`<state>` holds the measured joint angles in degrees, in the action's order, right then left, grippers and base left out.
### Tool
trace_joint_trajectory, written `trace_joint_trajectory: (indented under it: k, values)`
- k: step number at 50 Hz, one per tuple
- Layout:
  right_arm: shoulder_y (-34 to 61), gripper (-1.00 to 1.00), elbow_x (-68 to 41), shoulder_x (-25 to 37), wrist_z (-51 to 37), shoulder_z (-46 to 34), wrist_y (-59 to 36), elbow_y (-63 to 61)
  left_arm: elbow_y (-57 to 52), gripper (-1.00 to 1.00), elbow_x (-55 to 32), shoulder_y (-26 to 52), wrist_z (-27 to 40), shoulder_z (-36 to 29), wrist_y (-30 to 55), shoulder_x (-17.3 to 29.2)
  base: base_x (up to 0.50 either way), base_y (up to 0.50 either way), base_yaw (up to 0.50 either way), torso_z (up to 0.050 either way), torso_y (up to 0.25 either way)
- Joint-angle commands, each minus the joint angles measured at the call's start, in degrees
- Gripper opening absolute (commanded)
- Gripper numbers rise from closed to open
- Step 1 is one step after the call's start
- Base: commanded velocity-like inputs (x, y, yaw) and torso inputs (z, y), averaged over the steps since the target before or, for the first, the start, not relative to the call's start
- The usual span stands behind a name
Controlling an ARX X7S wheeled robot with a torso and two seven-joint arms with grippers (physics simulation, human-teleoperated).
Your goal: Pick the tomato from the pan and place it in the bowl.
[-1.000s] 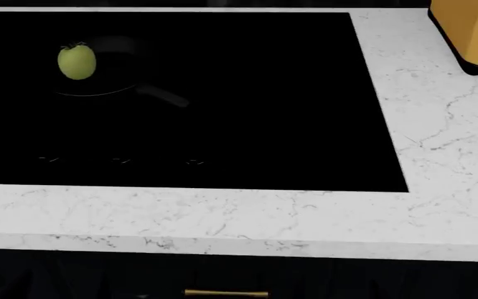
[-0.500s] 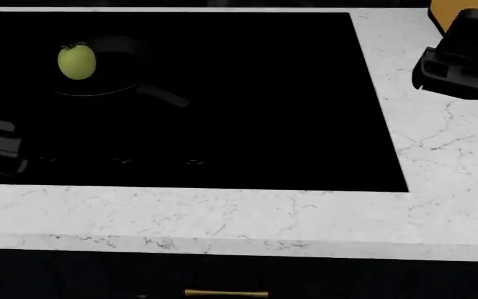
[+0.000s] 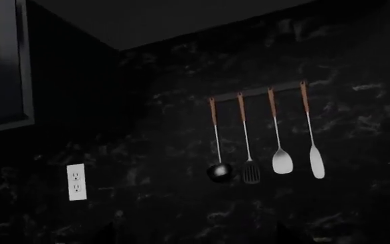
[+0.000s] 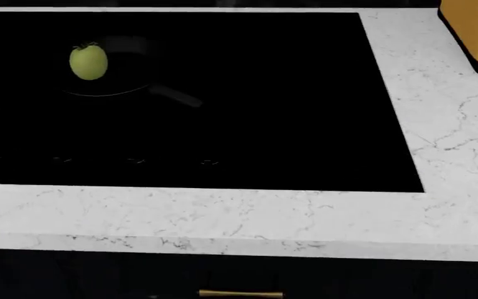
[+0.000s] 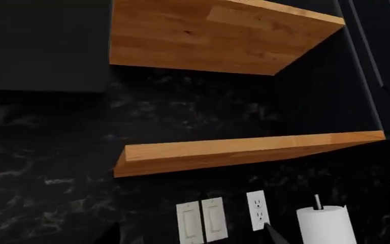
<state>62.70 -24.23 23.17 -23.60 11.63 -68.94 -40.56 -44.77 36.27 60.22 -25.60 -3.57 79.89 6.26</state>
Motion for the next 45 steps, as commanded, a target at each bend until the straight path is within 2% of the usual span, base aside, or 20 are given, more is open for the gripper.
trace_joint_trajectory:
  k: [1,45]
  values:
    - [-0.39,1.00,1.14,-1.30,1.06,-0.34,5.25,6.09,7.74,1.00,-0.12,-0.30,0.21,4.90,-5.64,-2.94,0.00,0.50,0.00,0.000,0.000]
    - [-2.61,1.00,0.10,-1.87,1.53,-2.57,6.52,6.66,8.48,1.00,-5.71,-2.68,3.38,5.01,-7.02,-2.97,0.00,0.50,0.00,0.000,0.000]
